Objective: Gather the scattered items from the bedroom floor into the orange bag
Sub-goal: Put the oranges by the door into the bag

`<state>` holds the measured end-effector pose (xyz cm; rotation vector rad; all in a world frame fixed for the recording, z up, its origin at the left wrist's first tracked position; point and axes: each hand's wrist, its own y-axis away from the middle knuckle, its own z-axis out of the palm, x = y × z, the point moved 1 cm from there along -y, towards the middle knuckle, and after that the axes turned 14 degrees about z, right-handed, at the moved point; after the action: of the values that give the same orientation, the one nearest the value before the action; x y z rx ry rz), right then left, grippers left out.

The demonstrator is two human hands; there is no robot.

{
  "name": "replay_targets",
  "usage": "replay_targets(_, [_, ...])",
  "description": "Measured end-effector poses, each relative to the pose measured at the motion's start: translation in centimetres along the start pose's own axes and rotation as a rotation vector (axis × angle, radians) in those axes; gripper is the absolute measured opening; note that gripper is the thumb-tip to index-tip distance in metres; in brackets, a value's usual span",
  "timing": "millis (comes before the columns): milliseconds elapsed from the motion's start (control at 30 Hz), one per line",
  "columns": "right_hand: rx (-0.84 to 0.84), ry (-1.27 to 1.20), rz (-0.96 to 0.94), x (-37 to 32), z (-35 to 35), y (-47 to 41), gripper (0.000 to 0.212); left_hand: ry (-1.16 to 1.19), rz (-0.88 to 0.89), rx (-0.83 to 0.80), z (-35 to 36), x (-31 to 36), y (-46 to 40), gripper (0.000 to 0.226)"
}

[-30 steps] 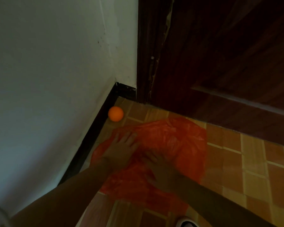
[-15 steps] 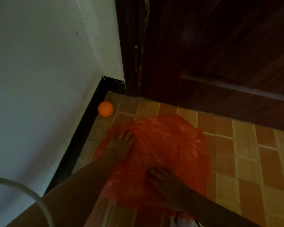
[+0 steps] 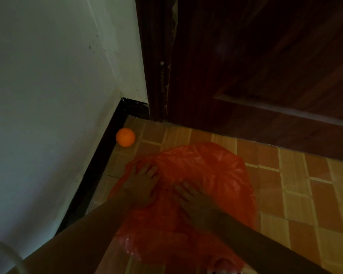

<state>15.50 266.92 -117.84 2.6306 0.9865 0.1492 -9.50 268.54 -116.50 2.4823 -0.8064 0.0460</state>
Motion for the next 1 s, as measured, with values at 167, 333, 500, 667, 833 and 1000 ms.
replay_targets(167, [-0.160,0.113,0.166,5.6,-1.6,-4.4,0.077,-0.010,-0.011,-0.025,1.5,-0.8,1.7,0.102])
replay_targets(333, [-0.264,0.107,0.247,7.9,-2.2,-6.6,0.077,0.014,-0.026,-0.121,2.0,-1.2,2.8,0.104])
replay_targets(500, [-0.205,-0.035,0.260,7.1,-3.2,-7.8,0.088,0.081,-0.064,-0.102,1.2,-1.1,3.7,0.099])
replay_targets(667, [-0.026,-0.244,0.173,2.5,-6.3,-10.4,0.083,0.148,-0.010,0.119,1.3,-1.7,4.6,0.086])
replay_targets(833, [0.089,-0.359,0.079,-1.9,-9.8,-16.3,0.082,0.147,-0.067,0.267,0.6,-2.5,5.7,0.079])
replay_targets(1000, [0.058,-0.365,0.042,-3.8,-11.6,-22.4,0.081,0.160,-0.135,0.255,-0.5,-2.0,8.8,0.084])
